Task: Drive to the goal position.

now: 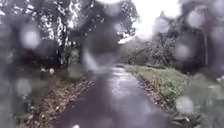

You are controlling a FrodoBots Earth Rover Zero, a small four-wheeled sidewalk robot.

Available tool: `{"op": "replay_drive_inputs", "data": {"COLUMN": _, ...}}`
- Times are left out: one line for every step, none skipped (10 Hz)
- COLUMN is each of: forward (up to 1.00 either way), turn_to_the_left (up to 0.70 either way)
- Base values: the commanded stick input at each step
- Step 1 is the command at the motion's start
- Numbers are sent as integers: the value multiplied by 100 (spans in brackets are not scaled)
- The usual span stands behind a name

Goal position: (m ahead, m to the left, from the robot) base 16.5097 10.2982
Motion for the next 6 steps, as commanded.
{"op": "replay_drive_inputs", "data": {"forward": 85, "turn_to_the_left": 0}}
{"op": "replay_drive_inputs", "data": {"forward": 85, "turn_to_the_left": 0}}
{"op": "replay_drive_inputs", "data": {"forward": 85, "turn_to_the_left": 0}}
{"op": "replay_drive_inputs", "data": {"forward": 85, "turn_to_the_left": 0}}
{"op": "replay_drive_inputs", "data": {"forward": 85, "turn_to_the_left": 0}}
{"op": "replay_drive_inputs", "data": {"forward": 85, "turn_to_the_left": 0}}
